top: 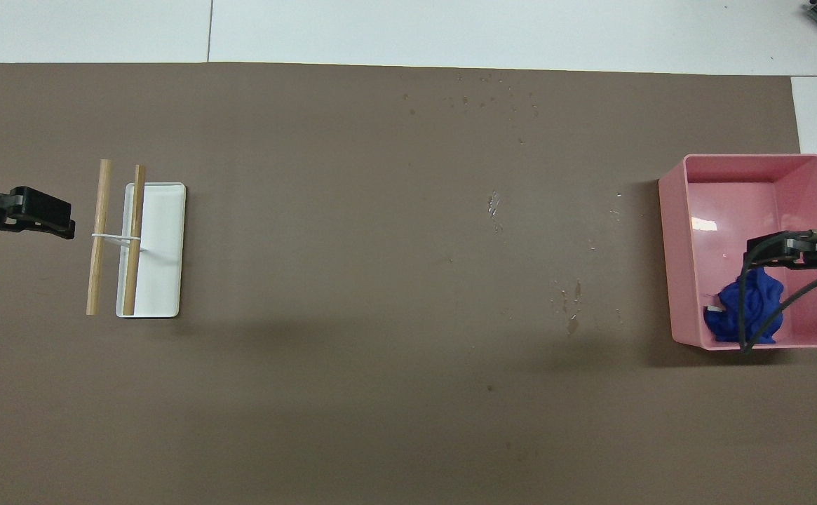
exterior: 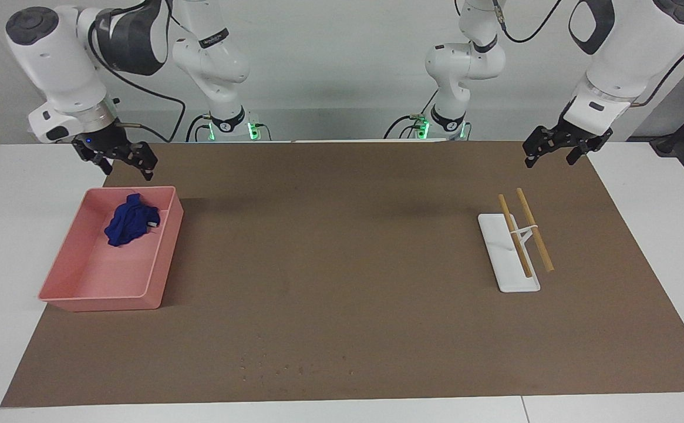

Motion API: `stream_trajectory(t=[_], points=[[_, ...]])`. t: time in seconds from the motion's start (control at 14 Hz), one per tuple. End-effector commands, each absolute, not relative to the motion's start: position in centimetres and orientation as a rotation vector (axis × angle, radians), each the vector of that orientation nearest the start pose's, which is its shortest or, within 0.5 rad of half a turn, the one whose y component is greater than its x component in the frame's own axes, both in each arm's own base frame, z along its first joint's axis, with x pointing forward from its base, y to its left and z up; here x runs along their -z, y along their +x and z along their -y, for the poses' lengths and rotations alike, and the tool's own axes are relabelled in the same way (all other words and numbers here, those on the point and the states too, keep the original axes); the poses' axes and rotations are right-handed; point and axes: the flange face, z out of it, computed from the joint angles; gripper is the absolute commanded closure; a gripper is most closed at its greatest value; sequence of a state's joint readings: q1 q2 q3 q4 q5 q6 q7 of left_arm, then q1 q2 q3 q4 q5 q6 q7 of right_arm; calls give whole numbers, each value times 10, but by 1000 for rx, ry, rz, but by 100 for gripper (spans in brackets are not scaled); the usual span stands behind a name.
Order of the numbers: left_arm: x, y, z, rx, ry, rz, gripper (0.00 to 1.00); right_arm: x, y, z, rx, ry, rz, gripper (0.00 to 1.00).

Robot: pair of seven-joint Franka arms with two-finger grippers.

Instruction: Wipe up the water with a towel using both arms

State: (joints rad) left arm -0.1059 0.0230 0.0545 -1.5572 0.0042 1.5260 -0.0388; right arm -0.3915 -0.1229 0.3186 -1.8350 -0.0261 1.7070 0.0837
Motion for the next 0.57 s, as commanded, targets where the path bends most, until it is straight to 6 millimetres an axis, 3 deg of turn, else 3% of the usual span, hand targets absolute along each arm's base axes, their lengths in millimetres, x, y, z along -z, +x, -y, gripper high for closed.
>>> stream_trajectory(t=[0.0, 0.21, 0.5], points=[[-613, 549, 30, -86, -3136, -24, 0, -599, 532, 2, 4, -3190, -250, 2], [-613, 549, 30, -79, -3137, -24, 0, -618, 542, -20, 40, -3206, -226, 2], [-613, 549, 28, -79, -3137, -19, 0, -628, 545, -20, 55, -3194, -227, 2]])
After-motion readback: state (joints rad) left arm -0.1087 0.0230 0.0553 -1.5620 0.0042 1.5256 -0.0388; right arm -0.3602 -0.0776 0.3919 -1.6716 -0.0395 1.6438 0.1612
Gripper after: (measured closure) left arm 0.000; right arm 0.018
